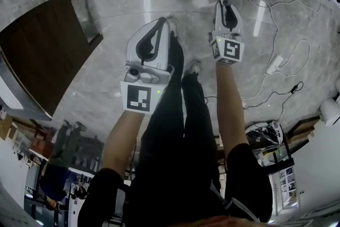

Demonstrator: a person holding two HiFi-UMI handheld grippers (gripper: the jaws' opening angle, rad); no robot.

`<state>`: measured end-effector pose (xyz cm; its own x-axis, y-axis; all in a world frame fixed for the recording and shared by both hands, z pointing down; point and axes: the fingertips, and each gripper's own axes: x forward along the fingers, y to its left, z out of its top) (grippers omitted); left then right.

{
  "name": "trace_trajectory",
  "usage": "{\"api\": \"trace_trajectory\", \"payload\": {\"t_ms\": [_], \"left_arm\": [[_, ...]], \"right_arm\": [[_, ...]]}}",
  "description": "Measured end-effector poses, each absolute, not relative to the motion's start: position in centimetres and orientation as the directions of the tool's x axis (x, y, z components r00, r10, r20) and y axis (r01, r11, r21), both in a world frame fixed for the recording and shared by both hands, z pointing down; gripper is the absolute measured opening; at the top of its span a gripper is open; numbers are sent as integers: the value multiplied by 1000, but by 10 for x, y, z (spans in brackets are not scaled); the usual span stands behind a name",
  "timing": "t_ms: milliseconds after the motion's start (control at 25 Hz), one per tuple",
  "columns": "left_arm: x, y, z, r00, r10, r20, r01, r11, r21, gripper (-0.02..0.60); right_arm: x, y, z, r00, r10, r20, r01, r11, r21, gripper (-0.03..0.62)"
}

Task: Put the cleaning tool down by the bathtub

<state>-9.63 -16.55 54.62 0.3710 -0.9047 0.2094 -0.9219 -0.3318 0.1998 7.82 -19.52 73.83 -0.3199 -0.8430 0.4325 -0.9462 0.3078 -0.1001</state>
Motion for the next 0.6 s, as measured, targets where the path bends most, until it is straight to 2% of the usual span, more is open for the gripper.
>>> {"api": "trace_trajectory", "payload": {"t_ms": [600], "left_arm": [[-102,-198,582,365,-904,222,-921,-314,232,8]], "right_arm": [[83,-214,815,-288,-805,519,-955,283,-91,87]]}}
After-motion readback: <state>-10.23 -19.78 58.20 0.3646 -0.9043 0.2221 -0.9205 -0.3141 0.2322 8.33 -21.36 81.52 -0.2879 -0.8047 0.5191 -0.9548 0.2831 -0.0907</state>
